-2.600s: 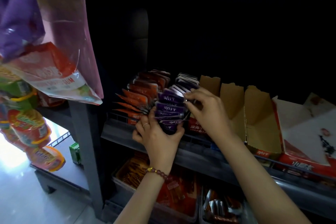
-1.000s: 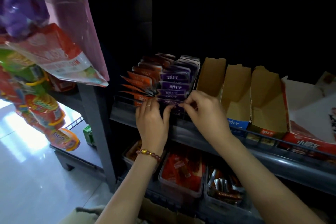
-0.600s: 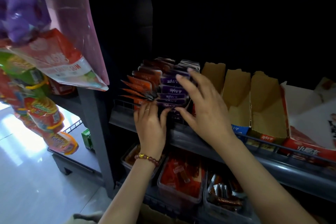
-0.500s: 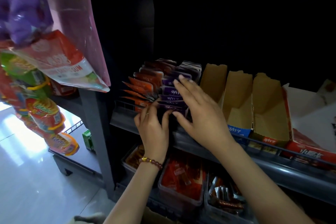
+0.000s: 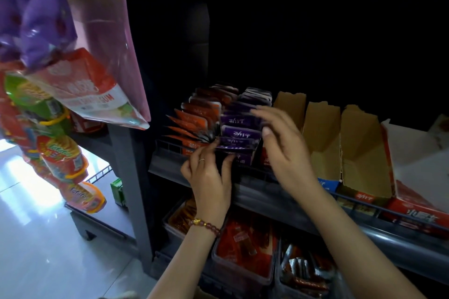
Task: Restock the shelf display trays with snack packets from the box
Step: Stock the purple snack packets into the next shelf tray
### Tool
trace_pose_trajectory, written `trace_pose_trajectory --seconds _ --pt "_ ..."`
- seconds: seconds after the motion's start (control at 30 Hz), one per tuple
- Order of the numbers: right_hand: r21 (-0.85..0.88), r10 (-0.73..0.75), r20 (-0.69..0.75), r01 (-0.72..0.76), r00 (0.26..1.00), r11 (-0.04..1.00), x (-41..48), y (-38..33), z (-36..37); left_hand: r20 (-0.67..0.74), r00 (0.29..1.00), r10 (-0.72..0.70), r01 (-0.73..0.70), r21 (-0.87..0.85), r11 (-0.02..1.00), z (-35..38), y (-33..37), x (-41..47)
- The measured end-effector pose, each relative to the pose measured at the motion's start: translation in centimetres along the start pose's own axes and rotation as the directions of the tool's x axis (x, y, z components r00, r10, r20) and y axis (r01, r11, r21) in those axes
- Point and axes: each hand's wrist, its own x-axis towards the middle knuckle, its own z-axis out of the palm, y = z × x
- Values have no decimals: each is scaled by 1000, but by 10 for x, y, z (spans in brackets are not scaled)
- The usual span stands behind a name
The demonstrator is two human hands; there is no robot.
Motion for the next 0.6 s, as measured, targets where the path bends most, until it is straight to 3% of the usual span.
trace_pose_trajectory --seconds 0.07,0.3,0.37,0.5,0.6 --pt "-47 -20 -57 17 998 999 3 3 -3 12 999 -35 35 10 999 1 4 -3" --pt "-256 -59 63 74 996 964 3 10 -9 29 976 -218 215 82 973 10 32 -7" --pt "-246 -92 59 103 994 964 1 9 -4 25 964 -265 261 91 961 13 38 -5" --pt "-436 -191 75 204 979 876 1 4 4 19 948 -318 315 72 946 22 42 -2" --pt "-442 -229 56 230 972 867 4 2 4 -21 941 -338 339 37 940 26 39 0"
